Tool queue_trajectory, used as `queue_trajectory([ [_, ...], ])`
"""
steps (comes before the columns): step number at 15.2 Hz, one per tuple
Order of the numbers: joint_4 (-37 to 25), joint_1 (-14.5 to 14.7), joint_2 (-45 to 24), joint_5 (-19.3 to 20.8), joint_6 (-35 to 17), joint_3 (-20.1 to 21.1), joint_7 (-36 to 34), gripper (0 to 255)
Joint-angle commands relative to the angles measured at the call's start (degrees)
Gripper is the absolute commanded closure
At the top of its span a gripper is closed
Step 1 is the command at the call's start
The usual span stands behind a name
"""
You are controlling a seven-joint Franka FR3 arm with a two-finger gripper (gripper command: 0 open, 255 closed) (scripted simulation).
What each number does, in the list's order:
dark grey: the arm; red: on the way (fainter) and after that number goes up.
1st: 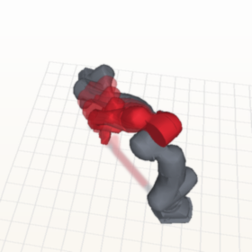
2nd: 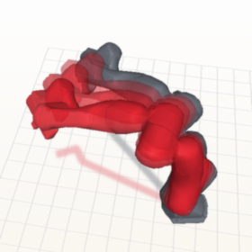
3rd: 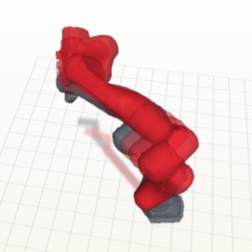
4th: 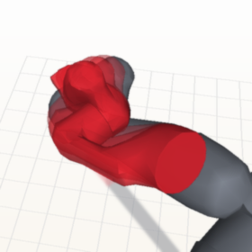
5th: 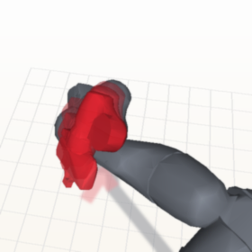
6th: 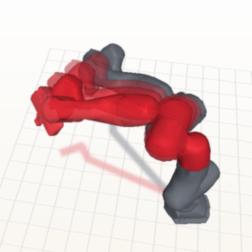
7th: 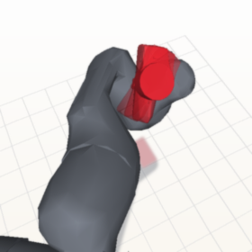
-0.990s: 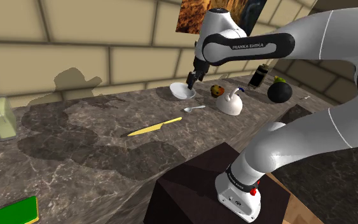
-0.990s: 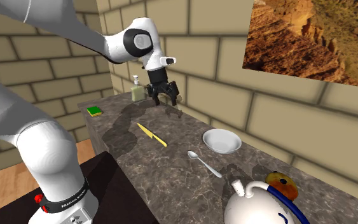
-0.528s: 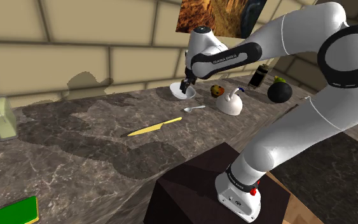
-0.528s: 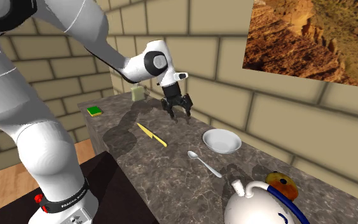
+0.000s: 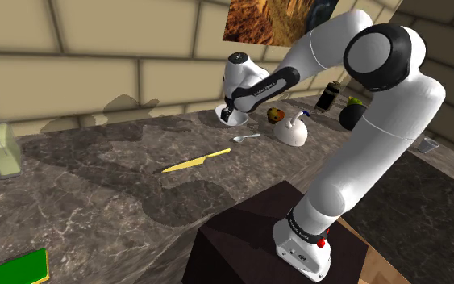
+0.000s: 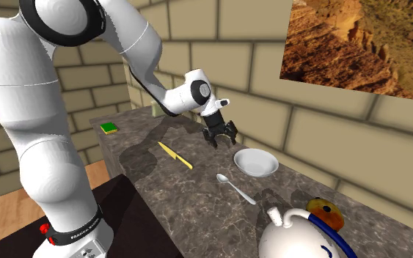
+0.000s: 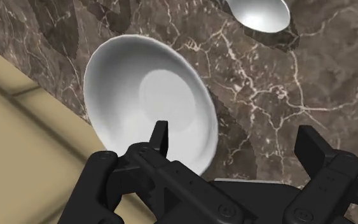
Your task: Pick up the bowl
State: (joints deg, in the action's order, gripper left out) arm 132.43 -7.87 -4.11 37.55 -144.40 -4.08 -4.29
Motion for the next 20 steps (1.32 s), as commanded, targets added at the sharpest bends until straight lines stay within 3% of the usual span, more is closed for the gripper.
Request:
queue_trajectory([
  [1, -2.9, -0.2, -4.3, 3.6, -1.7, -0.6, -1.9, 0],
  [6, -10.9, 0.2, -14.8, 10.6, -4.8, -2.9, -5.7, 0],
  [15, -11.7, 1.1, -19.6, 14.4, -8.2, -4.4, -10.5, 0],
  [16, -11.7, 1.1, -19.5, 14.3, -8.0, -4.3, -10.4, 255],
  [20, -11.7, 1.1, -19.5, 14.3, -8.1, -4.3, -10.4, 255],
])
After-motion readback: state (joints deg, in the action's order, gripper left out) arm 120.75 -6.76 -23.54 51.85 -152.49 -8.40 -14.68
